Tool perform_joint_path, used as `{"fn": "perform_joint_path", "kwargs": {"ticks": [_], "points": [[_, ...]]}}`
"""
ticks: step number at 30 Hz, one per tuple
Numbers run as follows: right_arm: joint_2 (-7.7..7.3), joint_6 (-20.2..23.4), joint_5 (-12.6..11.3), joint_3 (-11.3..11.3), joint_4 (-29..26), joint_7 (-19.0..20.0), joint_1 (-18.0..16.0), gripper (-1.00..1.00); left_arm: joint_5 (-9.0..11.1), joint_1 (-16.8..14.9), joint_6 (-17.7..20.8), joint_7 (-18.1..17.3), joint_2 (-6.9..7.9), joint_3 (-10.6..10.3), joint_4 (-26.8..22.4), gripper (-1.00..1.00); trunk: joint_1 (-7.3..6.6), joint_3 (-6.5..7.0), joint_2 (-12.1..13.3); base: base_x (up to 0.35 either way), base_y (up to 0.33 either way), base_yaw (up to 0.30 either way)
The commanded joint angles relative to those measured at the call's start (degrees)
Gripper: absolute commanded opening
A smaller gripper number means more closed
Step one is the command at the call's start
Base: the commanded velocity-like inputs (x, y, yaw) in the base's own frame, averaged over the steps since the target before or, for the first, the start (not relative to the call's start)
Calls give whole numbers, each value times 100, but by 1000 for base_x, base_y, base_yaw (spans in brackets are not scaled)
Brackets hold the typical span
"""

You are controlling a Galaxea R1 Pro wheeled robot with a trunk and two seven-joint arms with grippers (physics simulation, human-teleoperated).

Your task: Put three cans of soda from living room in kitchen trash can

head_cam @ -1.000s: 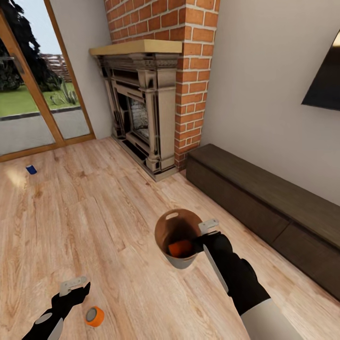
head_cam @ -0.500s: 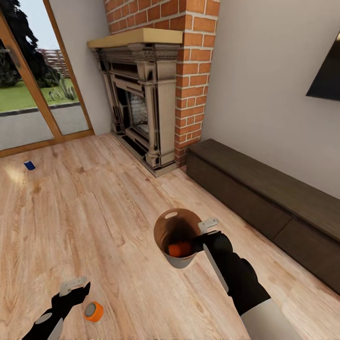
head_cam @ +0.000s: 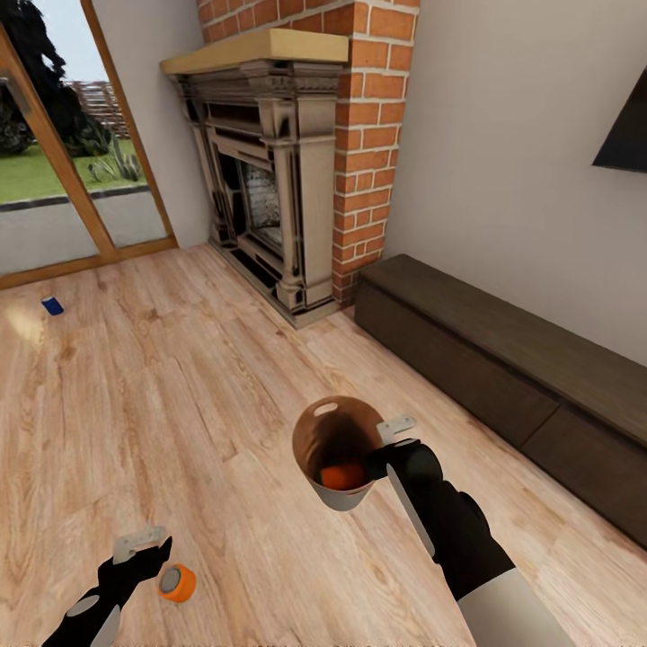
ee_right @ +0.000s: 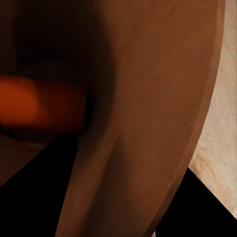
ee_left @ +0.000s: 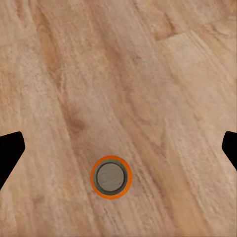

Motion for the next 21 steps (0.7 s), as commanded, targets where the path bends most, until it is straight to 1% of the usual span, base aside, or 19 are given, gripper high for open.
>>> {"fn": "perform_joint_path", "kwargs": {"ticks": [1, 21], "points": [[1, -4, -27, 1, -4, 9, -3, -100, 0, 0, 0, 0, 0, 0, 1, 100, -1, -9, 0, 0, 0, 0], [1, -4, -33, 5, -6, 9, -3, -100, 0, 0, -1, 0, 0, 0, 1, 100, -1, -190, 0, 0, 0, 0]]}}
